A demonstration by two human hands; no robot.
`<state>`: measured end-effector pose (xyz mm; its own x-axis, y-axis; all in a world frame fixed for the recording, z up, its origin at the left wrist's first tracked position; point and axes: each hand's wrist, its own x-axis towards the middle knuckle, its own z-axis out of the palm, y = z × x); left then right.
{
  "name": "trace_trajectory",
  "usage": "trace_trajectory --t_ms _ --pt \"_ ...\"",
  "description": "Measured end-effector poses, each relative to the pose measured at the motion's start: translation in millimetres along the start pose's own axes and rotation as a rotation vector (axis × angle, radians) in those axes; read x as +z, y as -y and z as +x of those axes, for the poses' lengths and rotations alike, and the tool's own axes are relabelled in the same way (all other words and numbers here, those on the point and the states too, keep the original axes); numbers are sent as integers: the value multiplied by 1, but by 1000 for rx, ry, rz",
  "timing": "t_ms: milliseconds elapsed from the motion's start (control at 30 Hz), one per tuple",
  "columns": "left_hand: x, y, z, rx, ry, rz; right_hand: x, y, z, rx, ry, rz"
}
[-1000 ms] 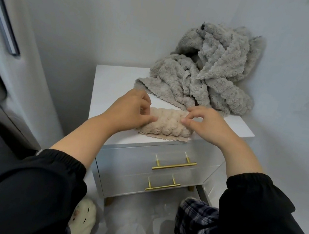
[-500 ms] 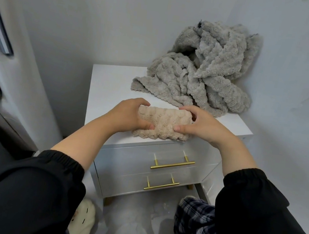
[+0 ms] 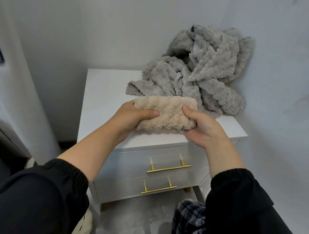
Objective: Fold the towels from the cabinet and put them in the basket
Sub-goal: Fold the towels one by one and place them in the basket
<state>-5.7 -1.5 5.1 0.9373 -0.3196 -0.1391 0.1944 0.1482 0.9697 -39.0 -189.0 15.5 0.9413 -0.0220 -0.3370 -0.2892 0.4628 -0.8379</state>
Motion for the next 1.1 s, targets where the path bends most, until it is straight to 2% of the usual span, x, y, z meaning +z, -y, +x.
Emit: trace_trajectory --t_ms 133,300,467,633,767,833,933,1100 --pt "13 6 1 30 -52 14 -1 -5 -1 -90 -137 -2" --pt "42 14 -12 29 -100 105 -13 -9 -20 -323 -454 -401" --pt "98 12 -31 2 11 113 -45 13 -71 -478 -643 -646" --pt "169 21 -60 -92 166 64 -98 26 -132 -534 -813 -778" --pt "210 42 -75 -219 208 -16 -132 25 -186 -545 -799 -898" --pt "229 59 -82 -289 227 -28 -153 20 -214 -514 -775 -917" --pt "255 91 -96 -396 280 -69 -184 4 -249 -521 -852 -968" --pt "287 140 -119 -587 383 -56 -228 -35 -282 -474 -955 -645"
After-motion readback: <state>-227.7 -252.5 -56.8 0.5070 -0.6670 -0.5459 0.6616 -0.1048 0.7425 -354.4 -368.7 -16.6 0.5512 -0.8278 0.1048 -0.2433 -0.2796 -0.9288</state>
